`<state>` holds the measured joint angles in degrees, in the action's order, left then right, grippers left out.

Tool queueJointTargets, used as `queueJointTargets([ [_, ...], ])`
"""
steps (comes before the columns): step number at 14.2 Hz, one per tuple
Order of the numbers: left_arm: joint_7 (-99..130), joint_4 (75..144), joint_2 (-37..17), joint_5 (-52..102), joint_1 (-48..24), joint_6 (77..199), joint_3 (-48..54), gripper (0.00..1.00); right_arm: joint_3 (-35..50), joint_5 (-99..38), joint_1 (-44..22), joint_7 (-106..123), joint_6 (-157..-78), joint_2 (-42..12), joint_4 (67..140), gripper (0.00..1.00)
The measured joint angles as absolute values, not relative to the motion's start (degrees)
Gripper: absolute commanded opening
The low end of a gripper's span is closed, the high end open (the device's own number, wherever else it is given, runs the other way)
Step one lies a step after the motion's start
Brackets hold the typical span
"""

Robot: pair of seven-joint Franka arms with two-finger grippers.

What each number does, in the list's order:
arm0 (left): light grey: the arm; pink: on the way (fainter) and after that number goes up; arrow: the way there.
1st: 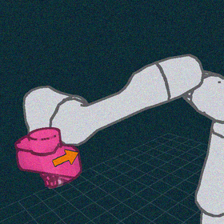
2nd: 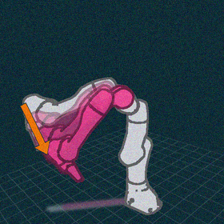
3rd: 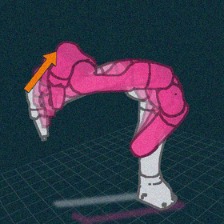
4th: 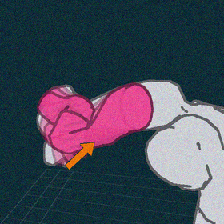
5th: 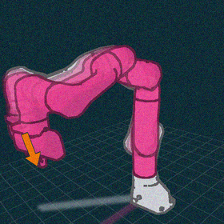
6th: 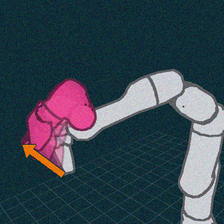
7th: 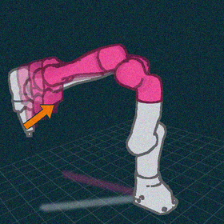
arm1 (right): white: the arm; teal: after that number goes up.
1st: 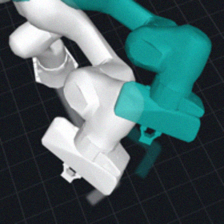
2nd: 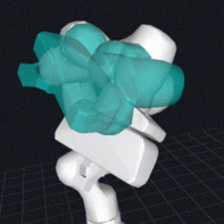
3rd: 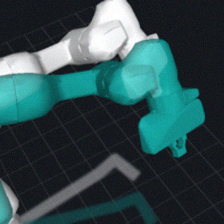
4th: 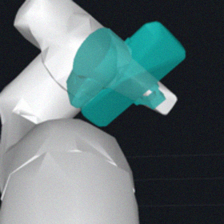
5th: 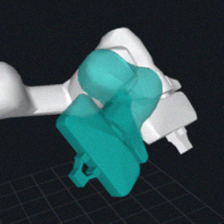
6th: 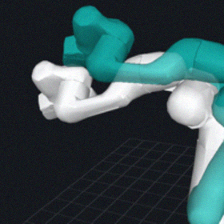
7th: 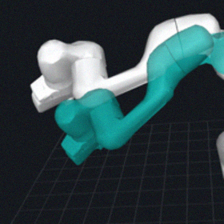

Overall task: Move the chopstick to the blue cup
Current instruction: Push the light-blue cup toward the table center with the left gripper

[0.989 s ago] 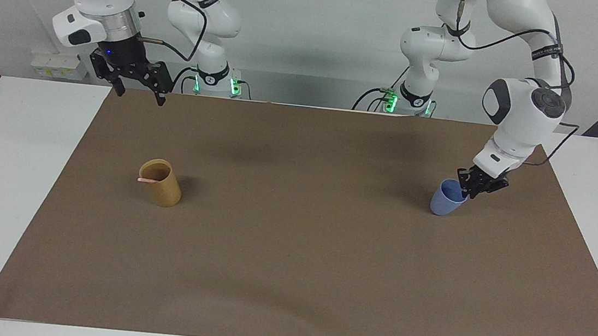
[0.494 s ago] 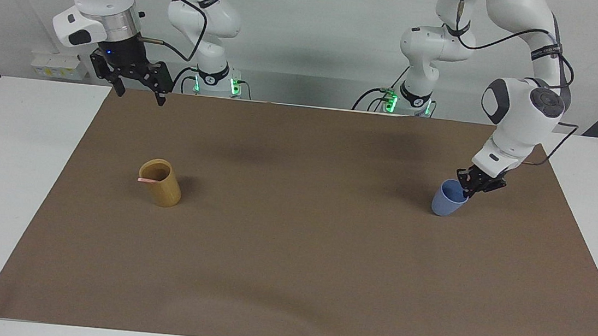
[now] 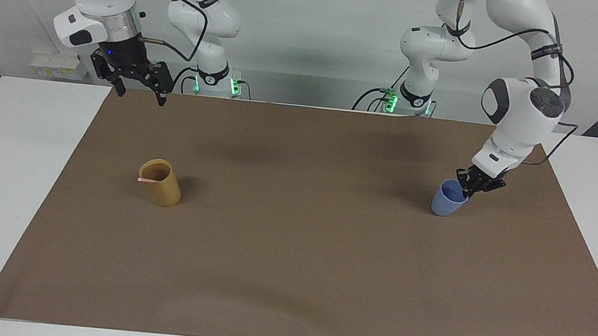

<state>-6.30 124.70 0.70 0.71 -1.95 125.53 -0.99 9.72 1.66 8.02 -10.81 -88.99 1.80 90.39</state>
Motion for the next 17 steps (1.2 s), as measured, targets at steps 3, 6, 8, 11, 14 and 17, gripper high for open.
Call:
queueJointTargets([
  [3,1.84,121.60,-0.08,0.74,-7.43,122.57,-0.74,0.00,9.73,1.66,8.02,-10.81,-88.99,1.80,90.39,1.00],
  [6,13.54,119.91,-0.55,0.76,-16.28,122.50,-0.33,0.00,9.73,1.66,8.02,-10.81,-88.99,1.80,90.39,1.00],
  [8,20.81,119.14,-0.71,1.32,-22.00,122.96,-0.14,0.00,9.73,1.66,8.02,-10.81,-88.99,1.80,90.39,1.00],
  [11,28.12,118.79,-0.99,1.61,-28.42,126.38,-0.04,0.00,9.73,1.66,8.02,-10.81,-88.99,1.80,90.39,1.00],
  [14,29.74,118.79,-3.02,1.66,-31.30,128.89,-0.04,0.00,9.73,1.66,8.02,-10.81,-88.99,1.80,90.39,1.00],
  [17,29.81,118.53,-4.78,1.73,-31.33,131.01,-0.19,0.00,9.72,1.66,8.02,-10.81,-88.99,1.80,90.39,1.00],
])
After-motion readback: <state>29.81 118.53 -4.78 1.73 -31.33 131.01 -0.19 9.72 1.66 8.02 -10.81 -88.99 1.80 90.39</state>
